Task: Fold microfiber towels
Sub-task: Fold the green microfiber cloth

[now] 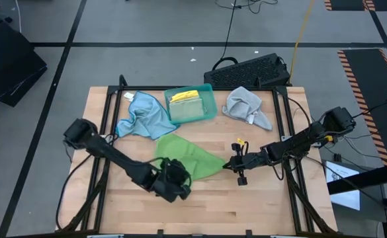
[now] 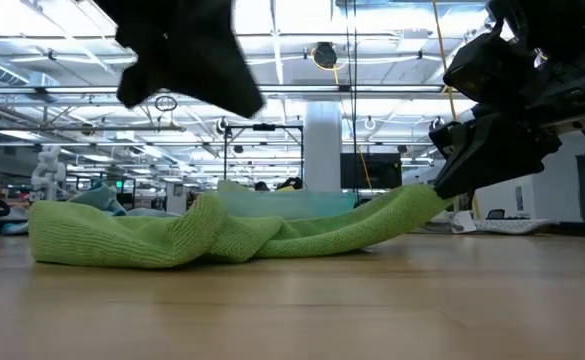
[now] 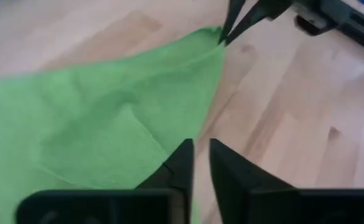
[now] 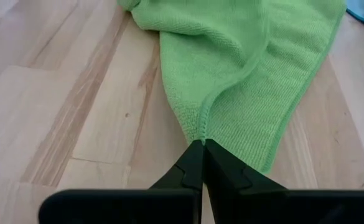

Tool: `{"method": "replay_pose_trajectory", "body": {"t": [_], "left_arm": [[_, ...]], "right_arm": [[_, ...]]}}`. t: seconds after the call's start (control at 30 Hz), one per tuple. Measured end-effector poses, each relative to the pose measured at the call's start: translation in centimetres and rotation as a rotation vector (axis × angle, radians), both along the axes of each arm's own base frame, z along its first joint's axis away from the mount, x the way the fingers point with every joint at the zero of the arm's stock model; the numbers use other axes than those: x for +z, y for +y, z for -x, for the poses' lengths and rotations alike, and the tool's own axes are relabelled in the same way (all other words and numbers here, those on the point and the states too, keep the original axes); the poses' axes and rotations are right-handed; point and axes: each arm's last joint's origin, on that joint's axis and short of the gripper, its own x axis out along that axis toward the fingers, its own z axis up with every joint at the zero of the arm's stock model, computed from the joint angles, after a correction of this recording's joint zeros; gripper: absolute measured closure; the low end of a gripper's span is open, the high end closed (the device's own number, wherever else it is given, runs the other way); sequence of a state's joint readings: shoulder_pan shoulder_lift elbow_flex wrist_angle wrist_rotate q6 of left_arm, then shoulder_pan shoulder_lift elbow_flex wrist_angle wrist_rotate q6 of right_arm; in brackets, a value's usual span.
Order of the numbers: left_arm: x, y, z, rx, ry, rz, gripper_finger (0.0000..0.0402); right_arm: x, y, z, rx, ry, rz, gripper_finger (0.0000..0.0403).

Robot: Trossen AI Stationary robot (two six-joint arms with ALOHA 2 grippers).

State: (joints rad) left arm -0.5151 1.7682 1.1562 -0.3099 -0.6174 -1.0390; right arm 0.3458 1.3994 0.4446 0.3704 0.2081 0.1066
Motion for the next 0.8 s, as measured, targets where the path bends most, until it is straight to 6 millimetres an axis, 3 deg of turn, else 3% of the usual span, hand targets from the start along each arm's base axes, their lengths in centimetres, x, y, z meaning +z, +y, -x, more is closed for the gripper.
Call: {"method": "replay_pose_trajectory", "body": {"t": [0.17, 0.43, 0.6, 0.8], "left_arm": [[-2.3, 1.0, -0.4, 0.135, 0.071, 0.061, 0.0266], [-3.1, 4.0, 0.1, 0.355, 0.192, 0.129, 0.0165], [-3.7, 5.6, -0.6, 0.394, 0.238, 0.201, 0.0157], [-3.9, 6.8, -1.4, 0.380, 0.232, 0.199, 0.0200]], "right_arm": [[0.0, 0.0, 0.0, -0.001, 0.003, 0.000, 0.0399], [-0.1, 0.0, 0.0, 0.008, 0.005, 0.012, 0.0399], [0.0, 0.0, 0.0, 0.008, 0.001, 0.011, 0.0399], [-0.1, 0.0, 0.0, 0.008, 0.005, 0.013, 0.0399]]}}
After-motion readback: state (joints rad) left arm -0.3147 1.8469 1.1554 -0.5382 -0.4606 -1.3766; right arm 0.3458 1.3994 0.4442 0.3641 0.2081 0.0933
